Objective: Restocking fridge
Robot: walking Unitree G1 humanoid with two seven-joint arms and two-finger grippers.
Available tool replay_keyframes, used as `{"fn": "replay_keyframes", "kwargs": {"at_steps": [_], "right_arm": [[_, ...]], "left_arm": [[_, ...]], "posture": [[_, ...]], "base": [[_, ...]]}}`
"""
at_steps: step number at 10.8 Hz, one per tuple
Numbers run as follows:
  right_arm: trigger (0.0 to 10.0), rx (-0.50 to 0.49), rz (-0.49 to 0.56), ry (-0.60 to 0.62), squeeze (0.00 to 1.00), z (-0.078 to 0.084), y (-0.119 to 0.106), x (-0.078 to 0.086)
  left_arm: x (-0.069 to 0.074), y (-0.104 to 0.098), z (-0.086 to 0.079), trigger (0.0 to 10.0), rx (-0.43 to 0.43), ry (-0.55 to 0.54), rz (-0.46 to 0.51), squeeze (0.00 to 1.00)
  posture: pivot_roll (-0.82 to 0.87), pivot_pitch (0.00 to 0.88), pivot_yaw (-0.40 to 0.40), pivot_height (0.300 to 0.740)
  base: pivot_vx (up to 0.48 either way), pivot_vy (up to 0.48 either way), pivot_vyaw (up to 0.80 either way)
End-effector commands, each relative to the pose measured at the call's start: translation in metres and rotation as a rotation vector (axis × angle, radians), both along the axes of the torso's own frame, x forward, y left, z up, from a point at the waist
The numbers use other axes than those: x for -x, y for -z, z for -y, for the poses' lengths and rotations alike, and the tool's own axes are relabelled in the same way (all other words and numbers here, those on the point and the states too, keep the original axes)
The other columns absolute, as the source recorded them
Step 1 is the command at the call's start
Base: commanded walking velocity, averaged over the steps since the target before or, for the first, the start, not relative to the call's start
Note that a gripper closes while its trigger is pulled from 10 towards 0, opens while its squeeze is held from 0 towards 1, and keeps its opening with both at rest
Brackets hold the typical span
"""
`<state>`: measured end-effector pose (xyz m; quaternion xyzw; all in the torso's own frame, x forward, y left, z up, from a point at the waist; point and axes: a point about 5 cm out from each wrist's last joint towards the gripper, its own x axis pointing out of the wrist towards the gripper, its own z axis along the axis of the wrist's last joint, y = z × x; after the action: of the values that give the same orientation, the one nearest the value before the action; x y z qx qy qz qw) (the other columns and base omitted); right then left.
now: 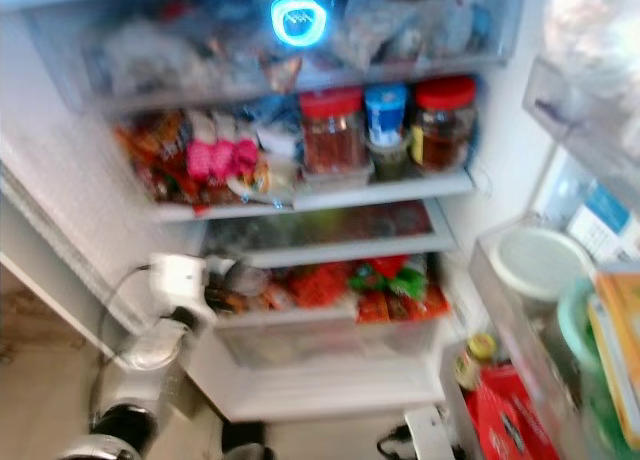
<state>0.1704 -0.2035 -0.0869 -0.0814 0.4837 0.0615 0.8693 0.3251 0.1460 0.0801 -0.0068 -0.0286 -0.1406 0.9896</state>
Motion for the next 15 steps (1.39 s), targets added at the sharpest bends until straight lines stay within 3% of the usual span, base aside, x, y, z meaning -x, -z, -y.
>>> {"fn": "replay_keyframes", "kwargs": {"at_steps": [1,3,4,7,9,10,12,15], "right_arm": [[10.0,0.023,0.021,0.021,0.00,0.009,-0.004,-0.006],[10.0,0.018,0.020,0.021,0.00,0.009,-0.004,-0.006],[10.0,0.018,0.019,0.020,0.00,0.009,-0.004,-0.006],[10.0,0.013,0.019,0.022,0.00,0.008,-0.004,-0.006],[10.0,0.011,0.019,0.026,0.00,0.007,-0.004,-0.005],[10.0,0.009,0.017,0.026,0.00,0.007,-0.004,-0.005],[10.0,0.005,0.016,0.029,0.00,0.006,-0.003,-0.004],[10.0,-0.006,0.017,0.057,0.00,0.002,0.000,0.000]], "left_arm": [[0.000,-0.003,-0.015,10.0,-0.081,-0.011,0.017,0.00],[0.000,-0.010,-0.013,10.0,-0.204,0.036,0.072,0.00],[-0.001,-0.013,-0.012,10.0,-0.218,0.047,0.084,0.00],[-0.005,-0.031,-0.006,10.0,-0.477,0.185,0.191,0.00],[-0.004,-0.042,0.000,10.0,-0.582,0.278,0.245,0.00],[-0.006,-0.043,0.000,10.0,-0.705,0.312,0.264,0.00],[-0.012,-0.021,-0.015,10.0,-0.901,0.297,0.158,0.00],[-0.014,0.006,-0.029,10.0,-1.333,0.317,0.113,0.00]], "posture": [[0.05,0.000,0.063,0.634],[0.05,0.000,0.064,0.634],[0.05,0.000,0.065,0.634],[0.05,0.000,0.066,0.634],[0.05,0.003,0.074,0.634],[0.06,0.005,0.074,0.634],[0.04,0.021,0.088,0.634],[0.01,0.069,0.124,0.634]], "base": [[0.289,0.000,0.00],[0.142,0.000,0.00],[0.000,0.000,0.00],[0.000,0.000,0.00],[0.000,0.000,0.00],[0.000,0.000,0.00],[0.000,0.000,0.00],[0.000,0.000,0.00]]}}
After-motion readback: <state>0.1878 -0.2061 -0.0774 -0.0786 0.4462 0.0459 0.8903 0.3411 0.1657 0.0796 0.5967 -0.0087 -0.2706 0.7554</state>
